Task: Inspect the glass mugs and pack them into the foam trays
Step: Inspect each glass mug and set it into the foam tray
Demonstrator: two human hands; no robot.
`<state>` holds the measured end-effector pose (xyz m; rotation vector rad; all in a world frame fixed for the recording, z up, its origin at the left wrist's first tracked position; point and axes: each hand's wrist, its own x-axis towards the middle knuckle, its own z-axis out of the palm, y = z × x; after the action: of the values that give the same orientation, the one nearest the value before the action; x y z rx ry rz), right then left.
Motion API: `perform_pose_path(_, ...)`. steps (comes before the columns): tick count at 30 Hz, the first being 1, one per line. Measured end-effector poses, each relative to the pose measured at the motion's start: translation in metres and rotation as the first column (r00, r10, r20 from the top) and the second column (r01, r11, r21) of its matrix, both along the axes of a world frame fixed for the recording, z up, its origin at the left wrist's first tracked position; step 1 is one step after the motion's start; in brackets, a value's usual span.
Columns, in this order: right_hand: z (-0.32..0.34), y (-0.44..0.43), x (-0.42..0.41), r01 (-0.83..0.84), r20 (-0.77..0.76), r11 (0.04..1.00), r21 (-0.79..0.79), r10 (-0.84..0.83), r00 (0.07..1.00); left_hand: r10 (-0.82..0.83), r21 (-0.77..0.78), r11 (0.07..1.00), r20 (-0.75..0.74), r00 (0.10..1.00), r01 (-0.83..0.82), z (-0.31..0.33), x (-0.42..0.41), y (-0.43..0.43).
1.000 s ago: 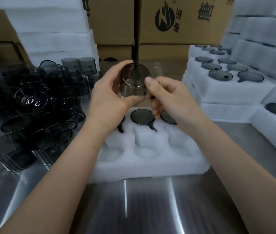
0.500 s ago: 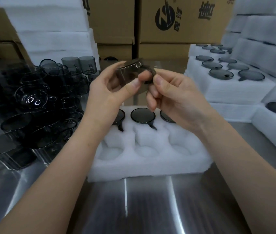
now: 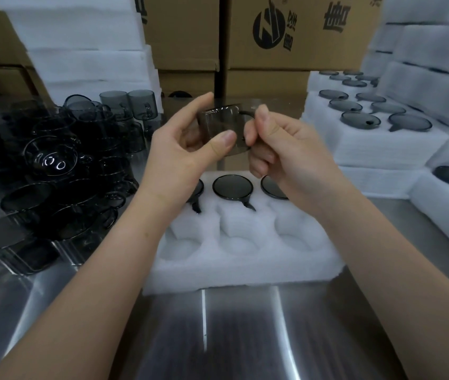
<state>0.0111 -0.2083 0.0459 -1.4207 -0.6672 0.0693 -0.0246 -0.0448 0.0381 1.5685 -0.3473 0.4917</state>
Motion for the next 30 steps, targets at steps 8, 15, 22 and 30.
perform_pose_path(8, -0.0025, 0.0019, 0.001, 0.186, -0.073, 0.969, -0.162, -0.2, 0.977, 0.08, 0.205, 0.974, 0.094, 0.992, -0.098, -0.0006, -0.0009, -0.0056)
perform_pose_path(15, -0.0024, -0.0009, 0.0045, -0.05, -0.005, 0.995, 0.092, 0.051, 0.999, 0.055, 0.021, 0.998, 0.021, 0.998, -0.056, 0.0022, -0.0023, -0.0051)
perform_pose_path(22, -0.0053, -0.0025, 0.005, 0.036, 0.16, 0.996, 0.081, -0.048, 0.986, -0.014, -0.076, 0.997, -0.098, 0.995, 0.006, 0.0044, -0.0023, -0.0058)
perform_pose_path(30, -0.003, 0.0004, 0.0009, 0.085, 0.12, 0.994, 0.074, -0.093, 0.988, -0.07, -0.044, 0.997, -0.072, 0.995, 0.067, 0.0033, -0.002, -0.0089)
